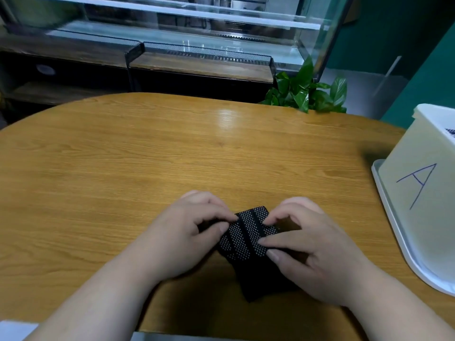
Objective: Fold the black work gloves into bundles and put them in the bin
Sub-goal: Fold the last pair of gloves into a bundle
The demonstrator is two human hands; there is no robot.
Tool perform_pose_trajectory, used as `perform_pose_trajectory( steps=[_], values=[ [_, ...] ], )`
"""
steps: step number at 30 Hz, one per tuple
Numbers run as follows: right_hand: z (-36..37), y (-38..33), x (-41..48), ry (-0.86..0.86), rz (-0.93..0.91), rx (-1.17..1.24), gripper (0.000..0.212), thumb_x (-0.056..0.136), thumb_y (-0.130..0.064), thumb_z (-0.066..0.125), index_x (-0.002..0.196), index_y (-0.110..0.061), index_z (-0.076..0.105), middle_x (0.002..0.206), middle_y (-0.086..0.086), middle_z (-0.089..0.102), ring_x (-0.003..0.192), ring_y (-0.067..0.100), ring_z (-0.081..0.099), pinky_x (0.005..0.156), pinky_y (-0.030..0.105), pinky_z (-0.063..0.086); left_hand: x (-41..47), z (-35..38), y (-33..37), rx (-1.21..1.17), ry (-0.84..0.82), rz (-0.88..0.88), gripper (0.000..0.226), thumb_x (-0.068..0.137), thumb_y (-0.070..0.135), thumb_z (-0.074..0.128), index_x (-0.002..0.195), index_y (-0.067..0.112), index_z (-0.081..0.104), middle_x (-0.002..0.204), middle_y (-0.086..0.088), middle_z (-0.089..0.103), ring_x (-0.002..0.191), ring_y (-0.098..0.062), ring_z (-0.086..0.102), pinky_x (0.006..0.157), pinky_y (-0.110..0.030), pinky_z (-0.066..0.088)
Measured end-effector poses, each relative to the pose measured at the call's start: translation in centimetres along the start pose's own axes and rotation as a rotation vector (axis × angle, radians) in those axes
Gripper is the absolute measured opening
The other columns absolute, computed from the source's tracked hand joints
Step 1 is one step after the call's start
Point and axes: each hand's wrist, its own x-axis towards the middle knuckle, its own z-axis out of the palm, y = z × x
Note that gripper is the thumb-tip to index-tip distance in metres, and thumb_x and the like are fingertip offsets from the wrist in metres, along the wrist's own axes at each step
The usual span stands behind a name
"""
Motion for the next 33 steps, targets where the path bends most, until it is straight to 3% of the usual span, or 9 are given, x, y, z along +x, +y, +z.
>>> perform_pose_trajectory(
  steps=[5, 9, 13, 16, 18, 22, 25, 28, 33],
  values=[
    [0.7, 0.0, 0.4, 0.0, -0.023, -0.022, 0.017, 0.09, -0.046, 0.064, 0.094, -0.038, 0.078, 0.103, -0.019, 0.057, 0.109, 0.01, 0.052, 0.086, 0.033, 0.045, 0.1, -0.9, -0.5, 0.213, -0.046, -0.183, 0.053, 0.072, 0.075, 0.045, 0.105, 0.041, 0.069, 0.098, 0.024, 0.054, 0.103, 0.0, 0.048, 0.093, -0.036, 0.043],
    [0.5, -0.2, 0.6, 0.119, 0.033, 0.085, 0.027, 0.096, -0.046, 0.053, 0.096, -0.035, 0.078, 0.106, -0.02, 0.058, 0.107, 0.005, 0.055, 0.088, 0.024, 0.043, 0.1, -0.6, 0.0, 0.299, -0.149, -0.23, 0.067, 0.061, 0.087, 0.036, 0.106, 0.044, 0.063, 0.098, 0.027, 0.048, 0.1, 0.002, 0.041, 0.095, -0.03, 0.037],
    [0.3, 0.5, 1.6, 0.247, 0.263, 0.159, 0.038, 0.091, -0.054, 0.049, 0.111, -0.033, 0.074, 0.108, -0.023, 0.06, 0.113, 0.0, 0.052, 0.098, 0.013, 0.036, 0.2, -0.2, 0.1, 0.342, -0.131, -0.249, 0.072, 0.058, 0.091, 0.036, 0.106, 0.043, 0.061, 0.097, 0.025, 0.043, 0.096, -0.002, 0.035, 0.093, -0.029, 0.034],
    [0.2, 1.3, 2.7, 0.074, 0.442, 0.09, 0.063, 0.082, -0.078, 0.042, 0.123, -0.037, 0.066, 0.125, -0.022, 0.051, 0.13, 0.0, 0.036, 0.114, 0.03, 0.029, 0.4, 0.0, 0.2, 0.353, -0.151, -0.27, 0.068, 0.058, 0.092, 0.035, 0.103, 0.045, 0.057, 0.098, 0.024, 0.041, 0.094, -0.002, 0.032, 0.091, -0.028, 0.032],
    [0.3, 1.5, 3.1, -0.063, 0.446, 0.049, 0.071, 0.075, -0.085, 0.038, 0.128, -0.042, 0.06, 0.139, -0.021, 0.042, 0.141, 0.002, 0.022, 0.12, 0.039, 0.02, 0.5, 0.1, 0.4, 0.348, -0.152, -0.27, 0.067, 0.057, 0.091, 0.032, 0.099, 0.045, 0.055, 0.098, 0.024, 0.041, 0.093, -0.001, 0.031, 0.089, -0.028, 0.031],
    [0.1, 1.0, 3.5, -0.229, 0.427, 0.081, 0.049, 0.072, -0.076, 0.051, 0.112, -0.049, 0.053, 0.151, -0.023, 0.031, 0.147, -0.004, 0.002, 0.124, 0.043, 0.005, 0.4, 0.4, 0.6, 0.334, -0.171, -0.273, 0.063, 0.054, 0.09, 0.035, 0.095, 0.043, 0.05, 0.098, 0.025, 0.04, 0.092, -0.002, 0.031, 0.087, -0.027, 0.029],
    [-0.1, 0.8, 3.3, -0.207, 0.4, 0.129, 0.038, 0.07, -0.067, 0.062, 0.097, -0.042, 0.051, 0.146, -0.027, 0.034, 0.144, -0.007, 0.008, 0.124, 0.039, 0.009, 0.5, 0.4, 1.1, 0.293, -0.187, -0.245, 0.056, 0.058, 0.086, 0.046, 0.09, 0.041, 0.044, 0.093, 0.027, 0.042, 0.093, 0.001, 0.035, 0.083, -0.026, 0.03],
    [0.0, 0.5, 2.9, -0.169, 0.341, 0.177, 0.034, 0.072, -0.052, 0.073, 0.089, -0.038, 0.046, 0.137, -0.028, 0.045, 0.14, -0.007, 0.023, 0.12, 0.035, 0.02, 0.4, 0.6, 2.4, 0.199, -0.201, -0.284, 0.045, 0.07, 0.063, 0.073, 0.09, 0.037, 0.042, 0.085, 0.019, 0.05, 0.098, 0.01, 0.039, 0.072, -0.013, 0.031],
    [-0.2, -0.1, 2.3, -0.11, 0.395, 0.278, 0.047, 0.069, -0.039, 0.079, 0.101, -0.049, 0.046, 0.104, -0.022, 0.061, 0.108, -0.003, 0.054, 0.09, 0.024, 0.043, 0.5, 1.0, 3.2, 0.053, -0.195, -0.264, 0.041, 0.078, 0.04, 0.078, 0.09, 0.044, 0.039, 0.087, 0.016, 0.06, 0.076, 0.002, 0.053, 0.062, -0.018, 0.036]
  ],
)
